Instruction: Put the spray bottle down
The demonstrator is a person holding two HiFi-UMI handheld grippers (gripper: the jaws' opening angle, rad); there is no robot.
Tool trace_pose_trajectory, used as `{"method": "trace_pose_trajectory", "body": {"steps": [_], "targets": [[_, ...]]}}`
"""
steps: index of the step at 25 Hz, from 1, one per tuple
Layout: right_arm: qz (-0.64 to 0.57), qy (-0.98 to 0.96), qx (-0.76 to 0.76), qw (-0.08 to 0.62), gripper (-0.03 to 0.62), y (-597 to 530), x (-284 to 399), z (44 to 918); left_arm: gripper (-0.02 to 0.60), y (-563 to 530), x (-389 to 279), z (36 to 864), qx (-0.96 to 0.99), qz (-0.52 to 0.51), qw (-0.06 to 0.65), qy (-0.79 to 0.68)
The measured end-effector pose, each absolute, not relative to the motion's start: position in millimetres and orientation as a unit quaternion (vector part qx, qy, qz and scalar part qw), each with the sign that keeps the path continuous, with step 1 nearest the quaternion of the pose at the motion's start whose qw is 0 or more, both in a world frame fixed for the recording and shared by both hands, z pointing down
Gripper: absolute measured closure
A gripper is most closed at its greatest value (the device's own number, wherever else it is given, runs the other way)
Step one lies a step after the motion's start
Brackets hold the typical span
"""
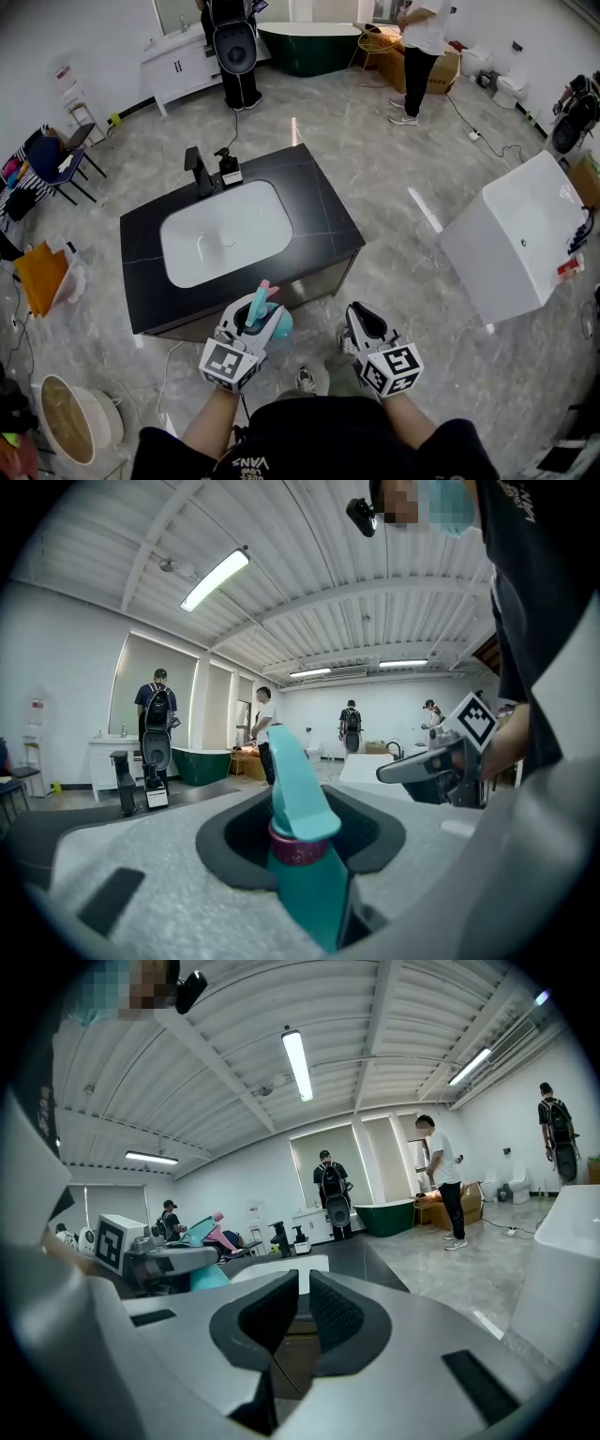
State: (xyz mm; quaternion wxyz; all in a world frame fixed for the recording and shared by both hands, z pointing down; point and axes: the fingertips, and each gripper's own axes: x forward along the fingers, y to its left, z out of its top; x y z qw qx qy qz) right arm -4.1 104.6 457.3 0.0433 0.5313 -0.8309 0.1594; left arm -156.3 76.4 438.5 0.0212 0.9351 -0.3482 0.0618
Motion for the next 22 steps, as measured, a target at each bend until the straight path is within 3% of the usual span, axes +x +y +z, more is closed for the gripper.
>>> {"method": "trace_pose_trajectory", "body": {"steps": [22], "targets": [[0.177,-0.872,0.451,0.072,0.565,-61,27,475,0.439,-76,-112,450,0.906,0.075,0.010,-0.417]]}}
